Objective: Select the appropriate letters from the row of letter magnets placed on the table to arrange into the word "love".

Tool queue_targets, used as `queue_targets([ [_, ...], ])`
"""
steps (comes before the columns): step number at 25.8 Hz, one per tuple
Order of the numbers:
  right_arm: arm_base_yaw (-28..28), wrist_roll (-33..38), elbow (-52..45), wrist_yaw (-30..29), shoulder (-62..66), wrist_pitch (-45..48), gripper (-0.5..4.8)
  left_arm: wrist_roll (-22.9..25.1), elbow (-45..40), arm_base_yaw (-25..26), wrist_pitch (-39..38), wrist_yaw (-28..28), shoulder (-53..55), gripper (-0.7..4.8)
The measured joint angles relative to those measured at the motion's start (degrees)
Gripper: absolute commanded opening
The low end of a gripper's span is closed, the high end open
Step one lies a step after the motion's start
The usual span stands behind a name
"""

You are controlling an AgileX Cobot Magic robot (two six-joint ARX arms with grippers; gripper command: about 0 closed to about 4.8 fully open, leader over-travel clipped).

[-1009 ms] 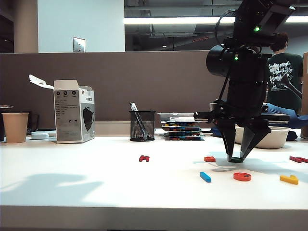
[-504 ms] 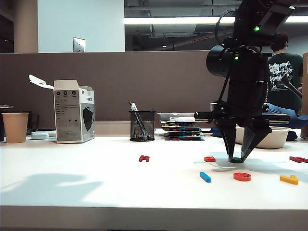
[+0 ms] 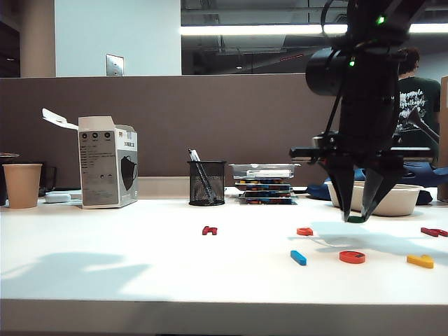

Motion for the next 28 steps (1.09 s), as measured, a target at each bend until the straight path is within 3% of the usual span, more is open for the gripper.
queue_targets([
  [11, -0.02, 0.00, -0.09, 13.42, -2.29, -8.28, 1.03, -0.02, 0.00, 0.00, -0.02, 0.02, 0.00, -0.05],
  [28, 0.00, -0.02, -2.67, 14.16, -3.80, -12.11, 0.84, -0.02, 0.00, 0.00, -0.02, 0.02, 0.00, -0.04],
])
